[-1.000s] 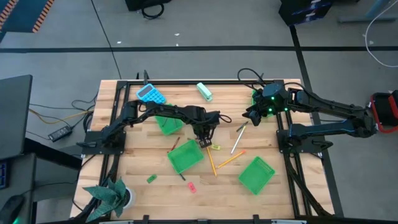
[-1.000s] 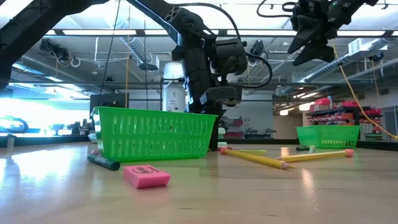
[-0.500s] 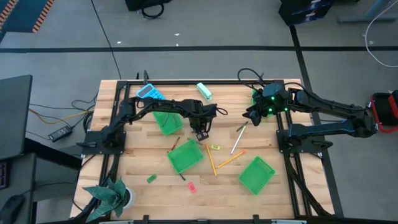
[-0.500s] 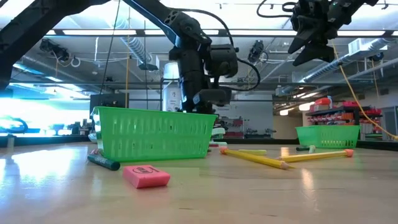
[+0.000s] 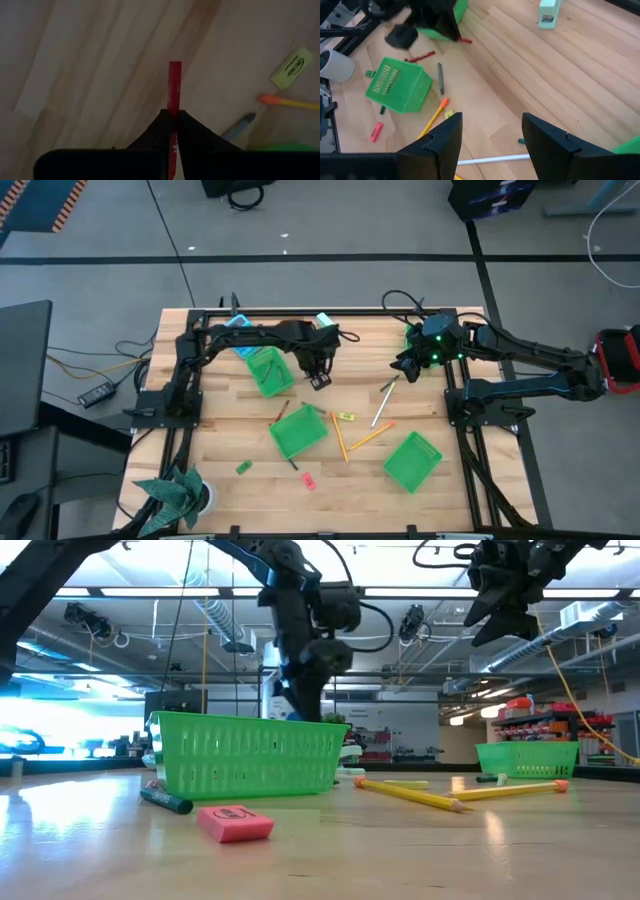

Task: Sort crayons/erasers/pens/pencils in bins
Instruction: Put the top right red crayon into the top left green bin

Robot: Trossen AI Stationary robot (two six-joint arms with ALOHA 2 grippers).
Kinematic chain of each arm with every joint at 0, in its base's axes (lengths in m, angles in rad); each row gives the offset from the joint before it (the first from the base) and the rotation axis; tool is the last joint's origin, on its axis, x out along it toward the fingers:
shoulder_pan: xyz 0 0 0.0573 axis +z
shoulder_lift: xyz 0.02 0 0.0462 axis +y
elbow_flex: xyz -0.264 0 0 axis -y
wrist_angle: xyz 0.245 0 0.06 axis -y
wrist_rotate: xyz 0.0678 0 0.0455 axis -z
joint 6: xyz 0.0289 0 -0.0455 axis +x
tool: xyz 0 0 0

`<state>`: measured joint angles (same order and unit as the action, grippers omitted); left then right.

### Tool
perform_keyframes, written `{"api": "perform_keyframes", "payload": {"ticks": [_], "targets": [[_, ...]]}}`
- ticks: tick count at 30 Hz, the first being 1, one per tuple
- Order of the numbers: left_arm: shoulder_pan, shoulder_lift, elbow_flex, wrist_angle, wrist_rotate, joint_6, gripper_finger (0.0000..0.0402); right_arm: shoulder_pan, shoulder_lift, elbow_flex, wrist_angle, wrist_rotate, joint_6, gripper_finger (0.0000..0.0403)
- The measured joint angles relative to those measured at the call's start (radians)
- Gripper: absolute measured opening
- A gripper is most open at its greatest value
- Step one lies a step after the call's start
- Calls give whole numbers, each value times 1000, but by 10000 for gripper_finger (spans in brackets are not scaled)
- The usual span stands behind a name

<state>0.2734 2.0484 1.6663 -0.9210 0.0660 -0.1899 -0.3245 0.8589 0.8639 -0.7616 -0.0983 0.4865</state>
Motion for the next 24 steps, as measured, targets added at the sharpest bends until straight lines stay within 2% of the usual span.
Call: {"api": "perform_keyframes", "payload": {"ticks": [6, 11, 16, 22, 24], "targets": [[42, -54, 0, -133, -53, -3, 23, -1, 0, 0, 0, 0, -1, 211], [76, -95, 0, -168, -98, -93, 23, -1, 0, 0, 0, 0, -5, 211], [84, -121, 0, -210, -187, -161, 26, -1, 0, 0, 0, 0, -2, 211], [80, -144, -4, -250, -212, -178, 22, -1, 0, 0, 0, 0, 0, 211], [76, -175, -41, -248, -229, -200, 24, -1, 0, 0, 0, 0, 0, 211]]}}
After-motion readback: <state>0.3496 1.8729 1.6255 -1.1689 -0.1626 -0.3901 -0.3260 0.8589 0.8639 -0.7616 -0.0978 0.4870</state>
